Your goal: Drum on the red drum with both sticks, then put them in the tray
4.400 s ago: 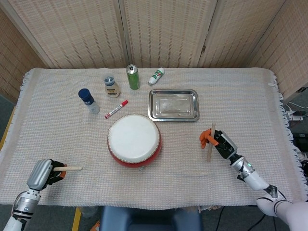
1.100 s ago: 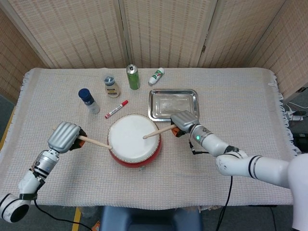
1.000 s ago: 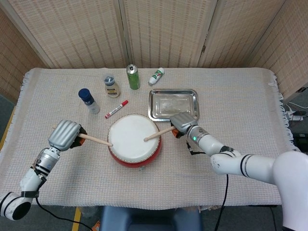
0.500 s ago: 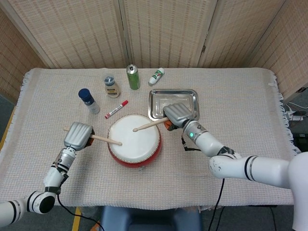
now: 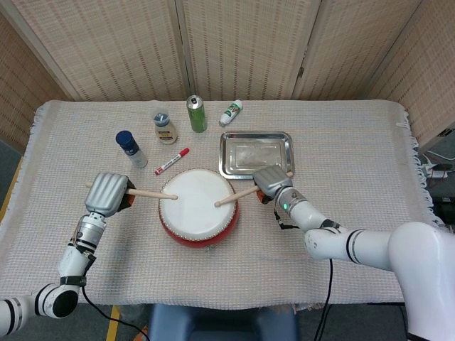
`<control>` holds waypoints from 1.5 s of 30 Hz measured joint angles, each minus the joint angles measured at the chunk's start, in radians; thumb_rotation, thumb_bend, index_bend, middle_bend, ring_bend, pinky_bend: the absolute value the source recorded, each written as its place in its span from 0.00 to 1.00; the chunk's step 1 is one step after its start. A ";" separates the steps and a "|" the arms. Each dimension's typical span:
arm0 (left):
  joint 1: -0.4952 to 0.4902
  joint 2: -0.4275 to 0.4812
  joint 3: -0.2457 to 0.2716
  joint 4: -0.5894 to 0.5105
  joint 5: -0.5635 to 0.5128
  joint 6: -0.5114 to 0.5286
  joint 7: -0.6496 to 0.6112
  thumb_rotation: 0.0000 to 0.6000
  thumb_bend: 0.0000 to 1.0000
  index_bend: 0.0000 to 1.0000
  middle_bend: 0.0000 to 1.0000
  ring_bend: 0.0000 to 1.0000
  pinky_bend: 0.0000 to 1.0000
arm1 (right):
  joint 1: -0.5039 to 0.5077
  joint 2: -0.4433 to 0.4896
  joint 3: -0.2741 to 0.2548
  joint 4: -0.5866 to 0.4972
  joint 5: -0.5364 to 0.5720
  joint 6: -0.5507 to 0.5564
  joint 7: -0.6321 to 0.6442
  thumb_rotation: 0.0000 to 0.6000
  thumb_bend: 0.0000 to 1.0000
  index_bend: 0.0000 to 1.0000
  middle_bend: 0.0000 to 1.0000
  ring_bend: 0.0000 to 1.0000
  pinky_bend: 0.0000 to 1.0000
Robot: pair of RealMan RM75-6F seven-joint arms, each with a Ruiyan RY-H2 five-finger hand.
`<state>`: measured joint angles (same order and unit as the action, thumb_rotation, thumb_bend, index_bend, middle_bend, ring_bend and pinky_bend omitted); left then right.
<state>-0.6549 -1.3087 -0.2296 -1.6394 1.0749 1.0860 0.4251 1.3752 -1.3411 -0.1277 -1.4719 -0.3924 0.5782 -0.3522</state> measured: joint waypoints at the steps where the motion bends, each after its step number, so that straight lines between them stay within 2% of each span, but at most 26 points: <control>1: -0.003 -0.004 0.005 0.001 -0.001 -0.006 0.004 1.00 0.55 1.00 1.00 1.00 1.00 | 0.002 -0.001 -0.001 -0.001 0.002 0.003 -0.003 1.00 1.00 1.00 1.00 1.00 1.00; 4: -0.016 -0.040 0.022 0.031 -0.012 -0.025 0.037 1.00 0.55 1.00 1.00 1.00 1.00 | -0.005 0.019 0.036 -0.033 -0.016 0.032 0.020 1.00 1.00 1.00 1.00 1.00 1.00; 8: -0.039 -0.105 0.051 0.100 -0.028 -0.043 0.103 1.00 0.55 1.00 1.00 1.00 1.00 | -0.037 0.106 0.131 -0.130 -0.094 0.063 0.091 1.00 1.00 1.00 1.00 1.00 1.00; 12: -0.054 -0.144 0.069 0.136 -0.042 -0.043 0.165 1.00 0.55 1.00 1.00 1.00 1.00 | -0.077 0.165 0.175 -0.182 -0.160 0.068 0.145 1.00 1.00 1.00 1.00 1.00 1.00; 15: -0.050 -0.136 0.058 0.119 -0.042 -0.014 0.157 1.00 0.55 1.00 1.00 1.00 1.00 | -0.083 0.157 0.165 -0.169 -0.164 0.050 0.139 1.00 1.00 1.00 1.00 1.00 1.00; 18: -0.039 -0.102 0.036 0.073 -0.032 0.028 0.116 1.00 0.55 1.00 1.00 1.00 1.00 | -0.076 0.122 0.130 -0.126 -0.145 0.029 0.109 1.00 1.00 1.00 1.00 1.00 1.00; 23: -0.021 -0.029 0.012 -0.018 0.000 0.052 0.057 1.00 0.55 1.00 1.00 1.00 1.00 | -0.044 0.029 0.055 -0.030 -0.061 0.009 0.028 1.00 1.00 1.00 1.00 1.00 1.00; 26: -0.023 -0.032 0.018 -0.019 0.005 0.048 0.064 1.00 0.55 1.00 1.00 1.00 1.00 | -0.026 -0.004 0.037 -0.011 -0.013 0.021 -0.003 1.00 1.00 1.00 1.00 1.00 1.00; 30: -0.033 -0.077 0.039 0.020 -0.013 0.023 0.091 1.00 0.55 1.00 1.00 1.00 1.00 | -0.032 0.024 0.075 -0.058 -0.027 0.047 0.023 1.00 1.00 1.00 1.00 1.00 1.00; 35: -0.057 -0.147 0.069 0.105 -0.053 -0.019 0.159 1.00 0.55 1.00 1.00 1.00 1.00 | -0.078 0.134 0.167 -0.176 -0.116 0.081 0.116 1.00 1.00 1.00 1.00 1.00 1.00; 38: -0.059 -0.156 0.063 0.113 -0.064 -0.009 0.164 1.00 0.55 1.00 1.00 1.00 1.00 | -0.111 0.178 0.199 -0.209 -0.165 0.084 0.152 1.00 1.00 1.00 1.00 1.00 1.00; 42: -0.047 -0.121 0.039 0.063 -0.046 0.033 0.120 1.00 0.55 1.00 1.00 1.00 1.00 | -0.115 0.159 0.182 -0.178 -0.162 0.061 0.141 1.00 1.00 1.00 1.00 1.00 1.00; 45: -0.037 -0.080 0.024 0.011 -0.020 0.063 0.096 1.00 0.55 1.00 1.00 1.00 1.00 | -0.104 0.106 0.145 -0.118 -0.136 0.037 0.110 1.00 1.00 1.00 1.00 1.00 1.00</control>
<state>-0.6919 -1.3891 -0.2053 -1.6287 1.0546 1.1493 0.5210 1.2716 -1.2355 0.0173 -1.5902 -0.5284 0.6155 -0.2423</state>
